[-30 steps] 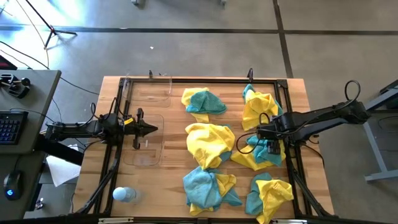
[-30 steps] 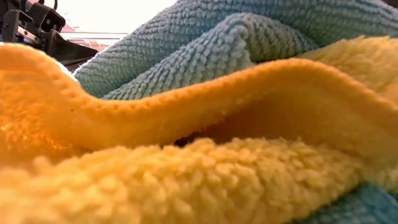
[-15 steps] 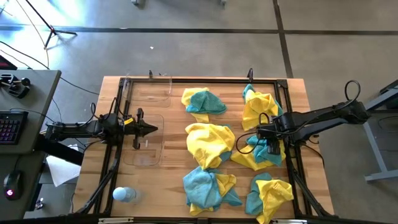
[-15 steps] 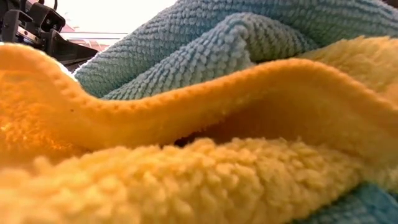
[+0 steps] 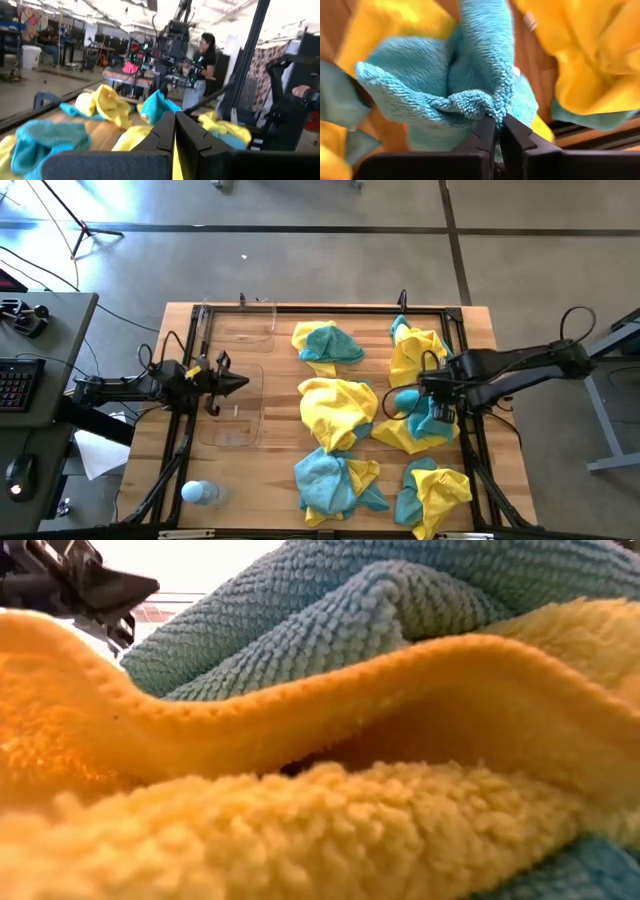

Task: Sort microfiber towel by color & place in baskets
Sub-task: Put the blue microfiber cloth into the bottom transparent bin

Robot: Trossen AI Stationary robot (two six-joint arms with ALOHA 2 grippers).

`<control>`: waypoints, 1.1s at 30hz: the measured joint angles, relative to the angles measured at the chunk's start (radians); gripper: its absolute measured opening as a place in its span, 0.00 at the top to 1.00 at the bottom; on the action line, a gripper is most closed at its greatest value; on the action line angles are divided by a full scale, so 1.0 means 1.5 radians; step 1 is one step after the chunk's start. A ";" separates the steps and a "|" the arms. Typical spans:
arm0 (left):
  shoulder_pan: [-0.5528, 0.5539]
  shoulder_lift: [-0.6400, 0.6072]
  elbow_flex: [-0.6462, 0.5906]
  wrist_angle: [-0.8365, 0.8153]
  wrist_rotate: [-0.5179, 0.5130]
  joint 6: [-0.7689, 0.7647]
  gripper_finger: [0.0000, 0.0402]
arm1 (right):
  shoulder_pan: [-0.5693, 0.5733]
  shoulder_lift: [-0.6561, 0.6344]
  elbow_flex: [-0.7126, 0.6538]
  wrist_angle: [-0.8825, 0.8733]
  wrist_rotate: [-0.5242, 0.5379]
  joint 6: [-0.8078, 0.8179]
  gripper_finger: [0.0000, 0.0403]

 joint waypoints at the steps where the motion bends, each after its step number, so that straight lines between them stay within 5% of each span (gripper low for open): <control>1: 0.000 0.000 0.011 -0.009 0.000 0.000 1.00 | 0.000 0.000 0.025 -0.011 0.009 0.000 0.99; 10: 0.000 0.082 0.215 -0.226 -0.055 -0.003 1.00 | 0.000 0.000 0.218 -0.025 0.123 0.001 0.99; 23: 0.000 0.398 0.576 -0.479 -0.099 -0.076 1.00 | -0.001 0.053 0.303 0.203 0.167 -0.091 1.00; 33: 0.001 0.567 0.661 -0.416 -0.099 0.022 0.99 | -0.001 0.195 0.303 0.446 0.162 -0.175 1.00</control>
